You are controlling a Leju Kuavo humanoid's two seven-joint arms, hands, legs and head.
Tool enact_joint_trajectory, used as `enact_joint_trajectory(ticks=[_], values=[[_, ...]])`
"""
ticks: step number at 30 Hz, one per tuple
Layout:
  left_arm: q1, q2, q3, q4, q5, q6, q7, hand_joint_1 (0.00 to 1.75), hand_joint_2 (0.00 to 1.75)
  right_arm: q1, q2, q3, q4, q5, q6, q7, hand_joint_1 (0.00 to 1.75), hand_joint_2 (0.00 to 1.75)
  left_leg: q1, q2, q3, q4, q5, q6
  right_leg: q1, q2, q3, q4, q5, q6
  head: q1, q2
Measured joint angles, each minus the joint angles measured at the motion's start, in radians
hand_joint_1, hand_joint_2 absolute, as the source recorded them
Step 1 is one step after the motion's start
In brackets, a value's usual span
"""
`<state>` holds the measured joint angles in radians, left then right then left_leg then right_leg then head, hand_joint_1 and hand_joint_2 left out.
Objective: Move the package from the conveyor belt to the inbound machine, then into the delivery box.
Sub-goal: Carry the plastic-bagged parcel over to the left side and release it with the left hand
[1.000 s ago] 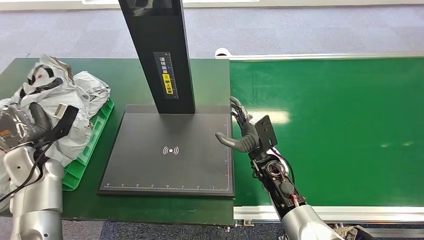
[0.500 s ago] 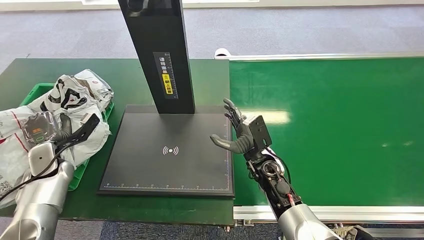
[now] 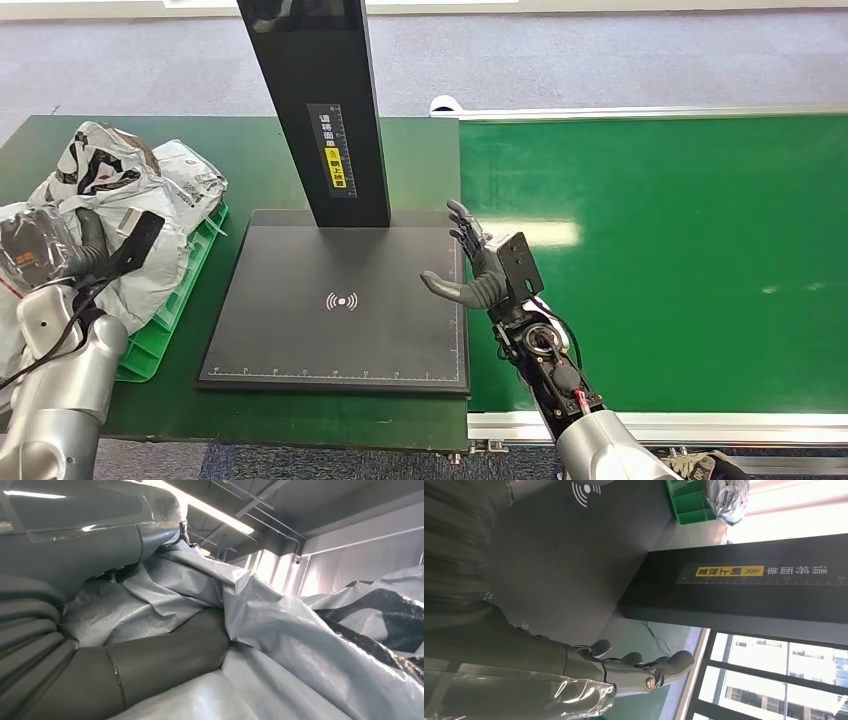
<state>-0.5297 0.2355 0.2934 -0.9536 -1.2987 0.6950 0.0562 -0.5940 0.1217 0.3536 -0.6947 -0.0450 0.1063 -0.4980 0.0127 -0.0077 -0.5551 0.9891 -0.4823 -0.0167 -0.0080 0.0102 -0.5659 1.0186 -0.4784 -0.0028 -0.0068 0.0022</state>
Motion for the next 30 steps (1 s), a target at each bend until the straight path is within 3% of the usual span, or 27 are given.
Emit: enact_joint_trajectory(ticks=[3, 7, 9, 11, 14, 18, 22, 26, 30], values=[[0.008, -0.008, 0.019, -0.04, 0.011, 0.001, -0.076, 1.75, 1.75, 0.0, 0.0, 0.0, -0.001, -0.001, -0.001, 0.0, 0.0, 1.75, 0.0, 0.0, 0.0, 0.0, 0.0, 0.0, 0.0, 0.0, -0.001, 0.0, 0.0, 0.0, 0.0, 0.0], [0.0, -0.099, 0.169, -0.192, 0.075, 0.004, -0.486, 1.75, 1.75, 0.001, 0.0, 0.002, -0.002, -0.009, -0.005, 0.0, 0.0, 1.75, 0.0, 0.001, -0.001, 0.0, 0.0, 0.0, 0.0, 0.0, -0.001, 0.0, 0.0, 0.0, 0.0, 0.0], [-0.021, -0.139, 0.246, -0.237, 0.077, 0.005, -0.564, 1.75, 1.75, 0.001, 0.001, 0.004, -0.002, -0.013, -0.005, -0.002, 0.0, 1.75, 0.0, 0.002, -0.001, 0.0, 0.0, 0.0, -0.001, 0.001, -0.002, 0.0, 0.001, 0.0, 0.0, 0.0], [-0.043, -0.152, 0.285, -0.245, 0.033, 0.005, -0.496, 1.75, 1.75, 0.0, 0.001, 0.005, -0.002, -0.018, -0.003, -0.004, 0.0, 1.75, 0.0, 0.002, -0.001, 0.0, 0.0, 0.0, -0.001, 0.002, -0.003, 0.0, 0.001, 0.0, 0.0, 0.0], [-0.083, -0.13, 0.29, -0.198, -0.076, 0.004, -0.299, 1.75, 1.75, -0.003, 0.001, 0.009, -0.002, -0.02, 0.004, -0.006, 0.0, 1.75, 0.001, 0.001, -0.002, 0.0, 0.0, 0.0, 0.0, 0.001, -0.003, 0.0, 0.001, 0.0, 0.0, 0.0], [-0.168, -0.041, 0.24, -0.041, -0.175, -0.026, -0.058, 1.74, 1.75, -0.01, 0.004, 0.019, -0.001, -0.021, 0.006, -0.004, 0.0, 1.75, 0.002, 0.002, -0.002, 0.0, 0.001, -0.002, 0.002, 0.001, -0.003, 0.001, 0.001, -0.001, 0.0, 0.0], [-0.268, 0.06, 0.156, 0.168, -0.235, -0.226, 0.156, 1.75, 1.75, -0.019, 0.007, 0.03, 0.008, -0.019, 0.01, 0.0, 0.0, 1.75, 0.002, 0.002, -0.002, 0.0, 0.002, -0.002, 0.002, 0.002, -0.003, 0.001, 0.002, -0.001, 0.0, 0.0], [-0.333, 0.132, 0.043, 0.34, -0.242, -0.475, 0.264, 1.74, 0.0, -0.031, 0.017, 0.035, 0.025, -0.009, 0.016, 0.0, 0.0, 1.75, 0.001, 0.002, -0.002, 0.0, 0.002, -0.002, 0.001, 0.002, -0.003, 0.001, 0.002, -0.001, 0.0, 0.0], [-0.375, 0.169, -0.014, 0.452, -0.236, -0.688, 0.226, 1.71, 0.0, -0.042, 0.026, 0.038, 0.042, 0.004, 0.022, 0.0, 0.0, 1.75, 0.001, 0.002, -0.002, 0.0, 0.001, -0.002, 0.001, 0.002, -0.003, 0.001, 0.002, -0.001, 0.0, 0.0]])
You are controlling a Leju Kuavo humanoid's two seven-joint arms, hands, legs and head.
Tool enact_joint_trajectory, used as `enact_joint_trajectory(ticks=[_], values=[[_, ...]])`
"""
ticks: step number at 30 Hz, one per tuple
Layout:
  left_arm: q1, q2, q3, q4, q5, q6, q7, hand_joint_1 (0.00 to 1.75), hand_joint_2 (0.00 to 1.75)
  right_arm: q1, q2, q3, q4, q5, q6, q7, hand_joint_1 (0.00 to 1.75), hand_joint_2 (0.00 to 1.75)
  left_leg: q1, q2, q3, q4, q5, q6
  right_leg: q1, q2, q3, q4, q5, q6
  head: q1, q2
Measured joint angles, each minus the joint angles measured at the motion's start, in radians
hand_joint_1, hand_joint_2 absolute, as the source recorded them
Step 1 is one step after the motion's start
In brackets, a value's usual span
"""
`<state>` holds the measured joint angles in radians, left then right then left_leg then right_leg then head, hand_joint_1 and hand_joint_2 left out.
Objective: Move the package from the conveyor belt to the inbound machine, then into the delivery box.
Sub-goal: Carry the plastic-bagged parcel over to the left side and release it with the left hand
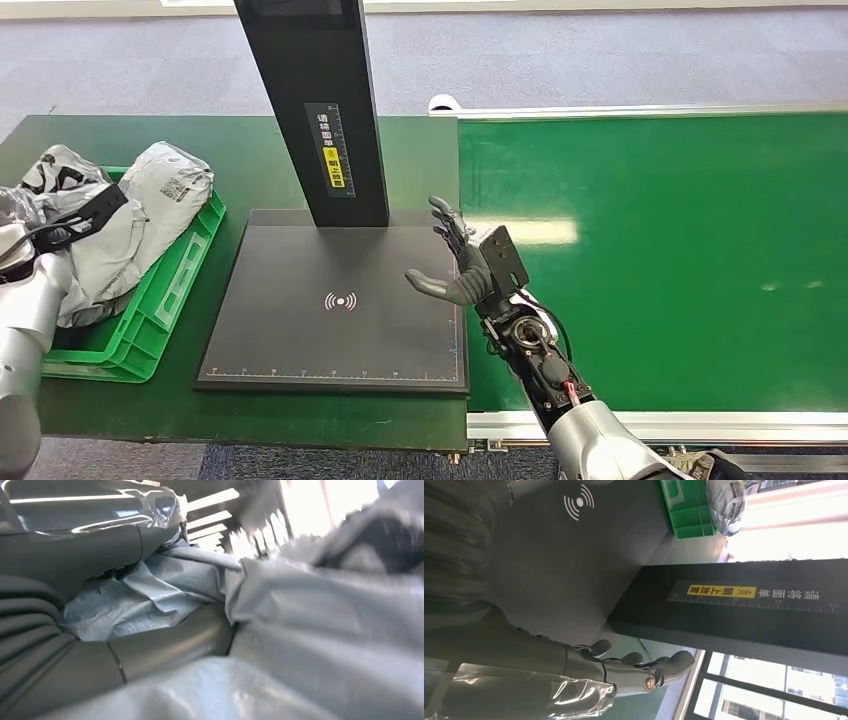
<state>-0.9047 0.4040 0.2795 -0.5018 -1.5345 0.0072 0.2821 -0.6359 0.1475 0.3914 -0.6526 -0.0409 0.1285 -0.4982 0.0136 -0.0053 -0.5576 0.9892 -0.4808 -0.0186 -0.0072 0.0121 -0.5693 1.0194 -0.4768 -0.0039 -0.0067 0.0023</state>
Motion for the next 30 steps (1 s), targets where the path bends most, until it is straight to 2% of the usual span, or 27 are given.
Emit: enact_joint_trajectory(ticks=[2, 4, 6, 8, 11, 14, 18, 20, 22, 26, 30], values=[[-0.011, 0.011, -0.009, 0.034, 0.005, -0.053, -0.027, 1.7, 0.0, -0.003, 0.002, 0.0, 0.007, 0.004, 0.001, 0.0, 0.0, 1.75, 0.0, 0.0, 0.0, 0.0, 0.0, 0.0, 0.0, 0.0, 0.0, 0.0, 0.0, 0.0, 0.0, 0.0], [-0.018, 0.019, -0.014, 0.057, 0.01, -0.067, -0.05, 1.55, 0.0, -0.004, 0.004, 0.0, 0.013, 0.005, 0.001, 0.001, 0.0, 1.75, 0.0, 0.0, 0.0, 0.0, 0.0, 0.0, 0.0, 0.0, 0.0, 0.0, 0.0, 0.0, 0.0, 0.0], [-0.02, 0.024, -0.018, 0.071, 0.023, -0.067, -0.079, 0.72, 0.0, -0.004, 0.004, 0.0, 0.016, 0.005, 0.001, 0.003, 0.0, 1.75, 0.0, 0.0, 0.001, 0.0, 0.0, 0.0, 0.0, 0.0, 0.0, 0.0, 0.0, 0.0, 0.0, 0.0], [-0.02, 0.026, -0.019, 0.078, 0.043, -0.056, -0.115, 0.0, 0.0, -0.004, 0.004, 0.0, 0.016, 0.005, 0.002, 0.007, 0.0, 1.75, 0.0, 0.0, 0.001, 0.0, 0.0, 0.0, 0.0, 0.0, 0.0, 0.0, 0.0, 0.0, 0.0, 0.0], [-0.016, 0.022, -0.018, 0.081, 0.102, 0.017, -0.194, 0.0, 0.0, -0.003, 0.003, 0.0, 0.016, 0.006, 0.004, 0.011, 0.0, 1.75, 0.0, -0.001, 0.001, 0.0, 0.001, 0.0, 0.0, -0.001, 0.001, 0.0, 0.0, 0.0, 0.0, 0.0], [-0.005, 0.004, -0.007, 0.072, 0.203, 0.183, -0.286, 0.0, 0.0, 0.002, -0.001, 0.0, 0.008, 0.005, 0.01, 0.017, 0.0, 1.75, 0.0, -0.002, 0.001, 0.0, 0.001, 0.001, 0.0, -0.001, 0.001, 0.0, 0.0, 0.0, 0.0, 0.0], [0.012, -0.031, 0.024, 0.026, 0.389, 0.427, -0.444, 0.0, 1.75, 0.013, -0.006, 0.0, -0.009, -0.002, 0.01, 0.02, 0.0, 1.75, 0.0, -0.001, 0.0, 0.0, 0.001, 0.001, 0.0, -0.001, 0.0, 0.0, 0.0, 0.0, 0.0, 0.0], [0.022, -0.05, 0.04, -0.012, 0.51, 0.507, -0.553, 0.0, 1.75, 0.017, -0.007, 0.0, -0.014, -0.006, 0.006, 0.019, 0.0, 1.75, 0.0, -0.001, 0.0, 0.0, 0.001, 0.001, 0.0, -0.001, 0.0, 0.0, 0.0, 0.0, 0.0, 0.0], [0.038, -0.065, 0.046, -0.055, 0.594, 0.553, -0.628, 0.0, 1.75, 0.018, -0.008, 0.0, -0.016, -0.009, 0.002, 0.016, 0.0, 1.75, 0.0, -0.001, 0.0, 0.0, 0.001, 0.001, 0.0, -0.001, 0.0, 0.0, 0.0, 0.0, 0.0, 0.0], [0.084, -0.095, 0.045, -0.164, 0.715, 0.642, -0.729, 0.0, 1.75, 0.019, -0.011, 0.0, -0.017, -0.015, 0.0, 0.005, 0.0, 1.75, 0.0, -0.001, -0.001, 0.0, 0.001, 0.001, 0.0, -0.001, -0.001, 0.0, 0.0, 0.0, 0.0, 0.0], [0.113, -0.114, 0.045, -0.234, 0.758, 0.673, -0.764, 0.0, 1.75, 0.019, -0.012, 0.0, -0.017, -0.017, 0.0, 0.002, 0.0, 1.75, 0.0, -0.001, -0.001, 0.0, 0.001, 0.001, 0.0, -0.001, -0.001, 0.0, 0.0, 0.0, 0.0, 0.0]])
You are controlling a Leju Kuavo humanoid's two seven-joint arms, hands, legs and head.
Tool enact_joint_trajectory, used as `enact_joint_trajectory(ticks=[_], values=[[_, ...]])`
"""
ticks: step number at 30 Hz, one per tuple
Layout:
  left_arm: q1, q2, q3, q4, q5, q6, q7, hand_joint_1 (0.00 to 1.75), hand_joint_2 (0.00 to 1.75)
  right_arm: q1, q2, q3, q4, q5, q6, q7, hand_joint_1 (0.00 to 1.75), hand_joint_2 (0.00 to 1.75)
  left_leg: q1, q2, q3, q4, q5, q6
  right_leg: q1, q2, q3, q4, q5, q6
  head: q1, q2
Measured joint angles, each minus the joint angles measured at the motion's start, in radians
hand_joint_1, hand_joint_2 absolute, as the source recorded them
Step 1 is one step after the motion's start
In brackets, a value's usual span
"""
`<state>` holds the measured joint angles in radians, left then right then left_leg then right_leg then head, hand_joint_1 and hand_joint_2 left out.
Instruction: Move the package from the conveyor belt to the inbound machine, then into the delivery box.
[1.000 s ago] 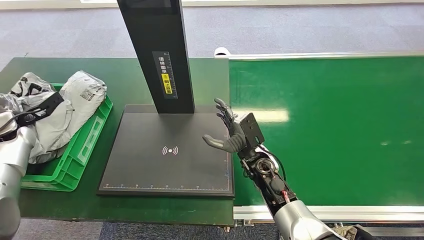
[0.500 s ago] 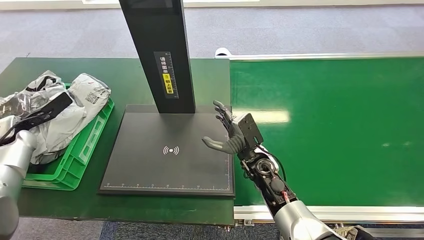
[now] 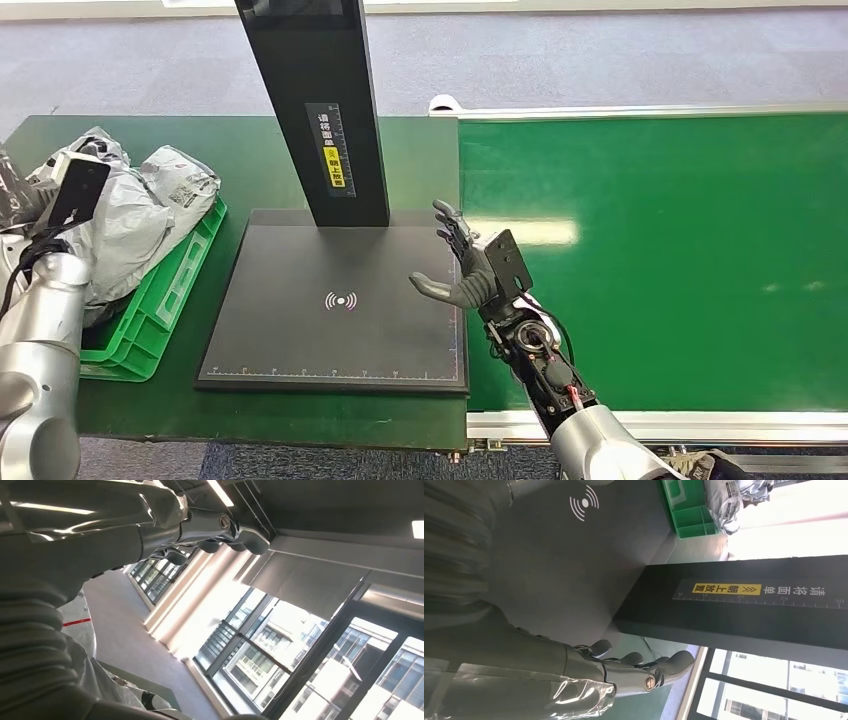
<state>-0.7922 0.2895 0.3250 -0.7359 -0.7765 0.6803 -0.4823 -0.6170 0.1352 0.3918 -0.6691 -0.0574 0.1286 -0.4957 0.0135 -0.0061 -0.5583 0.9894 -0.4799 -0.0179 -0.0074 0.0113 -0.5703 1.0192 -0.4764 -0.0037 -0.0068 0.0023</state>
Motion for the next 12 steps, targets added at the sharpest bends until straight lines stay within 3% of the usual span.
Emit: enact_joint_trajectory(ticks=[7, 12], values=[[0.056, -0.037, -0.002, -0.124, 0.166, -0.004, -0.107, 0.0, 1.75, -0.001, -0.004, 0.0, 0.0, -0.016, -0.001, -0.013, 0.0, 1.75, 0.0, 0.0, 0.0, 0.0, 0.0, 0.0, 0.0, 0.0, 0.0, 0.0, 0.0, 0.0, 0.0, 0.0], [0.139, -0.091, -0.048, -0.27, 0.531, -0.309, -0.027, 0.0, 1.75, -0.003, -0.012, 0.004, 0.002, -0.031, 0.0, -0.024, 0.0, 1.75, -0.001, -0.001, -0.001, 0.0, 0.0, 0.0, -0.001, 0.0, 0.0, 0.0, 0.0, 0.0, 0.0, 0.0]])
